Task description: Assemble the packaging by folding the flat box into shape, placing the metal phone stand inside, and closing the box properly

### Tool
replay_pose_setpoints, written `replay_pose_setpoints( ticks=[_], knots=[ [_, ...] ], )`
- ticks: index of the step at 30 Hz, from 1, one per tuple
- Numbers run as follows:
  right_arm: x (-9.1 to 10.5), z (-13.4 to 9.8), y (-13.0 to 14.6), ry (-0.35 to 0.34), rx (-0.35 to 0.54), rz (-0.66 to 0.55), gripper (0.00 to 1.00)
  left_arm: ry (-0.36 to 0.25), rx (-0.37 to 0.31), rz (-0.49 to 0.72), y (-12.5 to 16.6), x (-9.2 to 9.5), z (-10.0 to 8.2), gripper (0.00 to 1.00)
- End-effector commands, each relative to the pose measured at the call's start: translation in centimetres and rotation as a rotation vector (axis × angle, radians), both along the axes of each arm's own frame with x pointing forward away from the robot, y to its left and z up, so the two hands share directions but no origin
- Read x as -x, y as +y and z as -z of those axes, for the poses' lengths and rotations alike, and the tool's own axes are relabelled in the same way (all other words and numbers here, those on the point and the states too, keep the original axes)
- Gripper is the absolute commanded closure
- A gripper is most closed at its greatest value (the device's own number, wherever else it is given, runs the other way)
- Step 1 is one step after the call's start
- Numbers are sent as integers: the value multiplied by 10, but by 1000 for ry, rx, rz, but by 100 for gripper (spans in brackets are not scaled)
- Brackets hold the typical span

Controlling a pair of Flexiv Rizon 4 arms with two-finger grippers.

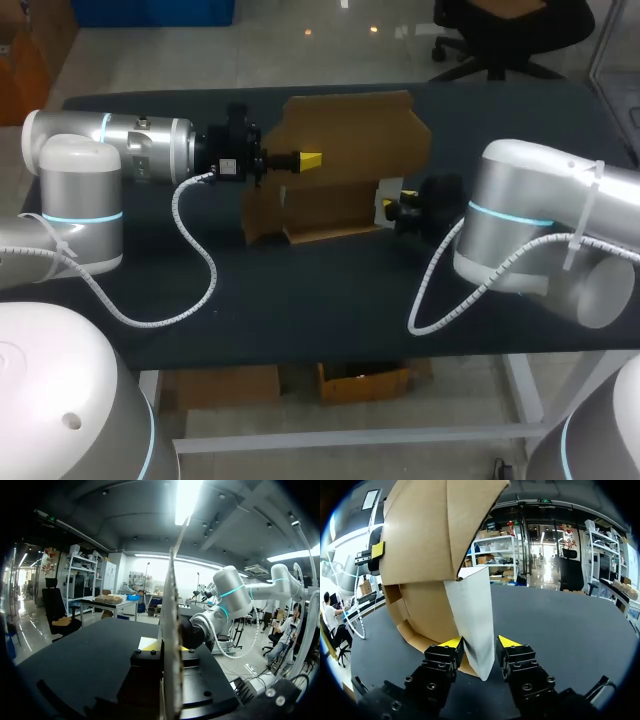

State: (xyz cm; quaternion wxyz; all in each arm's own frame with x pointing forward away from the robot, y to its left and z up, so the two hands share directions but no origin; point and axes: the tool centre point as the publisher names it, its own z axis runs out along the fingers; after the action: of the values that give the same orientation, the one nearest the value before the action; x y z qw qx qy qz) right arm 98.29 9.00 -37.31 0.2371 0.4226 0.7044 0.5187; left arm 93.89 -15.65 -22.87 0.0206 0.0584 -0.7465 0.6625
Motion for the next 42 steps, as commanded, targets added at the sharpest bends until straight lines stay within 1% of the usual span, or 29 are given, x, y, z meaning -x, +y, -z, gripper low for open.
replay_pose_setpoints(
  ticks=[1, 5, 7, 11, 19, 21, 26, 34, 42],
  knots=[
    [0, 3, 6, -19, 25, 101, 60, 1, 0, 3, 0, 0, 4, 100],
    [-2, 2, 6, -17, 43, 120, 62, 1, 0, 3, 0, 0, 4, 100],
    [-3, 1, 8, -21, 87, 142, 64, 1, 0, 3, 0, 0, 4, 100],
    [-3, 0, 10, -25, 100, 142, 63, 1, 0, 3, 0, 0, 4, 100],
    [-4, 0, 11, -23, 142, 183, 67, 1, 0, 3, 0, 0, 4, 100],
    [-4, 0, 11, -25, 147, 187, 68, 1, 0, 3, 0, 0, 4, 100],
    [-5, 0, 10, -26, 160, 208, 73, 1, 0, 3, 0, 0, 4, 100],
    [-5, 0, 8, -21, 168, 238, 84, 1, 0, 3, 0, 0, 4, 100],
    [-5, 0, 6, -12, 184, 278, 84, 1, 0, 3, 0, 0, 4, 100]
  ],
)
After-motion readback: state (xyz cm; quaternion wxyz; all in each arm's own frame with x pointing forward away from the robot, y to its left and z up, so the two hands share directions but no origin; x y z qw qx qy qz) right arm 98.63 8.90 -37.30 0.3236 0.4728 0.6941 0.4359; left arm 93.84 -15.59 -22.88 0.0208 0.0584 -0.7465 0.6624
